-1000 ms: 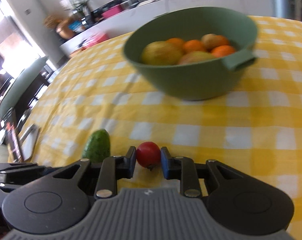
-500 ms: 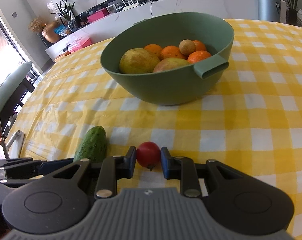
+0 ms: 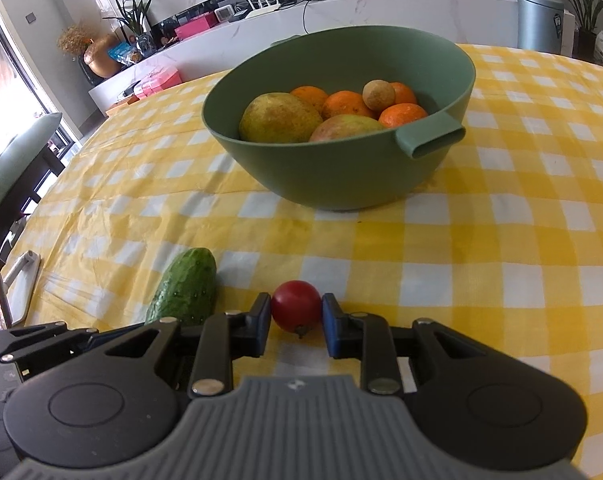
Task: Organize fruits
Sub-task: 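Lift the cucumber with left tool while right tool lifts the tomato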
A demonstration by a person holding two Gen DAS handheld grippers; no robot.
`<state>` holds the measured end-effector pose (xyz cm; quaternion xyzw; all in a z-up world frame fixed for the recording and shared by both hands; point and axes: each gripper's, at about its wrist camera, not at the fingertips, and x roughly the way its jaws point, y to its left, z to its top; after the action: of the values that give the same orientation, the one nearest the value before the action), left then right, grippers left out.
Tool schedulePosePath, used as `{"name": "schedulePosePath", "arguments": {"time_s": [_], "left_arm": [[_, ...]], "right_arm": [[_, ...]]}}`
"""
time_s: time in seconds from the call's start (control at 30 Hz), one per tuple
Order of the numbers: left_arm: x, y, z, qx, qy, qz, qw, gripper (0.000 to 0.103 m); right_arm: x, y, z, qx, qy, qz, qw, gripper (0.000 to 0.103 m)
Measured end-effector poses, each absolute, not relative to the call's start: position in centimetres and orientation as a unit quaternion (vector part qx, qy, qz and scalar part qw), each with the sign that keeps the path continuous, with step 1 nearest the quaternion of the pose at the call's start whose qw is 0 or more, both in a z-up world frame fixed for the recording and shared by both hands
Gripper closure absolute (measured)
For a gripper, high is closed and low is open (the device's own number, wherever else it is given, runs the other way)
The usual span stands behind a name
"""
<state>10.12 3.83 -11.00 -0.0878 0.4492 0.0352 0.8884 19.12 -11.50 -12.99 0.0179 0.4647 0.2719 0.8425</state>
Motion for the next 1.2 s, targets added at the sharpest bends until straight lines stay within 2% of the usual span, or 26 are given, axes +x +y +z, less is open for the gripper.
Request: {"name": "schedulePosePath", "arguments": {"time_s": [0.37,0.8,0.97,1.2], "left_arm": [[8.5,5.0,-8.7,-0.113,0.403,0.047,0.907,0.059],[7.0,4.8,-3.0,-0.098,0.315,0.051,0.943,0.06],[8.1,4.6,-0.2,-0.09,0.286,0.036,0.953,0.06],[11.9,4.5,2.0,-0.094,0.272,0.014,0.958,0.06]], "right_arm": [[17.8,-12.2,-11.1,0.013,0.422,0.282,0.861,0.08],[14.9,-15.0,-6.6,0.027,0.311,0.291,0.904,0.08],[14.7,-15.8,-4.8,0.034,0.263,0.295,0.918,0.08],[16.6,-16.0,-3.5,0.036,0.244,0.289,0.925,0.08]]}}
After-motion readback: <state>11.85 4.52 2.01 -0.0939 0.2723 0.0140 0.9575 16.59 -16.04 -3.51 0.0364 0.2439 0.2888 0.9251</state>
